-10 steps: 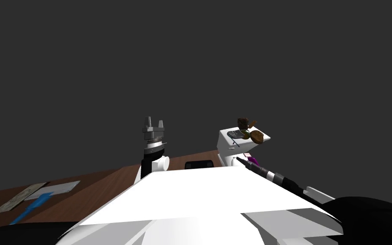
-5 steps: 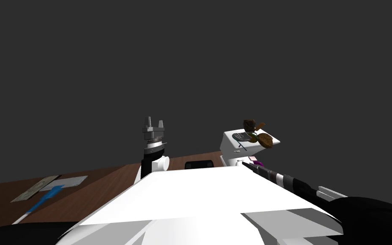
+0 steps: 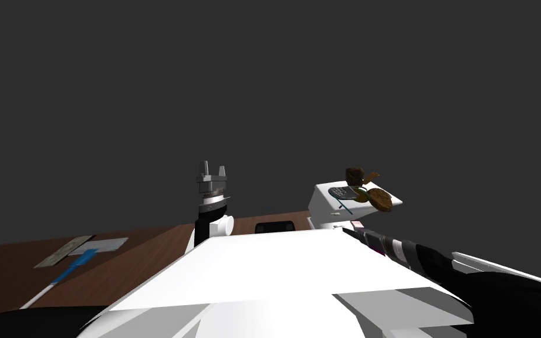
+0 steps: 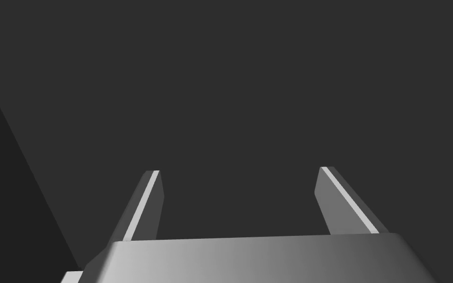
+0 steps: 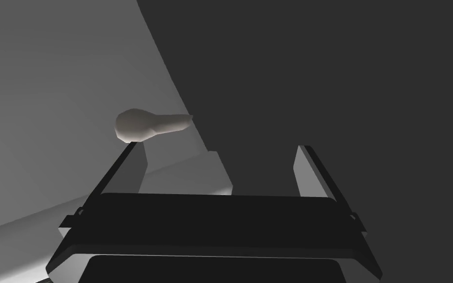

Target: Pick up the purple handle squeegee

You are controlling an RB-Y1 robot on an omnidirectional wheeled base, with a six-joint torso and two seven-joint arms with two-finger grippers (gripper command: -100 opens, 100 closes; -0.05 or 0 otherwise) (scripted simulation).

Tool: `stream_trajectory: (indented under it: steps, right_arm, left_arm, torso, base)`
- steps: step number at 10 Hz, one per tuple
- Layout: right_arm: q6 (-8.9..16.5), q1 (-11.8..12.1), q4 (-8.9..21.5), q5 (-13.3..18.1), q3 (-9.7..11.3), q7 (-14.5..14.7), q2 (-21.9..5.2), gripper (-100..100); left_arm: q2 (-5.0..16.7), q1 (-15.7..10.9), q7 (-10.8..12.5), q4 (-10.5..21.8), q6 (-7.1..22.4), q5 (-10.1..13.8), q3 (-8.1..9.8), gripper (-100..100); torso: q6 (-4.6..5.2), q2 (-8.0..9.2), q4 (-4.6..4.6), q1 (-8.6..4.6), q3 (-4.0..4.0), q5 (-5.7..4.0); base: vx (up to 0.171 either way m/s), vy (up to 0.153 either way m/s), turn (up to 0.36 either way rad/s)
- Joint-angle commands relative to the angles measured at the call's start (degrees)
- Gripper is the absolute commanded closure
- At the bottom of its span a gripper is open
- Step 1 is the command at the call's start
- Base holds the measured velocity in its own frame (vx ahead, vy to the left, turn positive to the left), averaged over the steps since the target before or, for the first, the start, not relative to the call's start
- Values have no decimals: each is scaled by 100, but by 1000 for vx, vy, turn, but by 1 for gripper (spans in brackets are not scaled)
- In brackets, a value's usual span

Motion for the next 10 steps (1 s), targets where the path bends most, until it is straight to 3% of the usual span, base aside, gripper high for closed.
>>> stream_trajectory:
  steps: [1,6,10]
  right_arm:
    - [-77,41,208,67,27,27,-286,-100]
    - [-144,88,509,190,86,83,-956,-100]
    - [-232,146,900,350,162,155,-1663,-100]
  left_arm:
    - [0,0,0,0,0,0,0,0]
    - [0,0,0,0,0,0,0,0]
    - [0,0,0,0,0,0,0,0]
  torso:
    - [0,0,0,0,0,0]
    - [-1,2,1,3,1,0]
    - [1,-6,-1,4,-4,1]
  base:
    - [56,75,81]
    - [45,61,52]
    - [67,68,64]
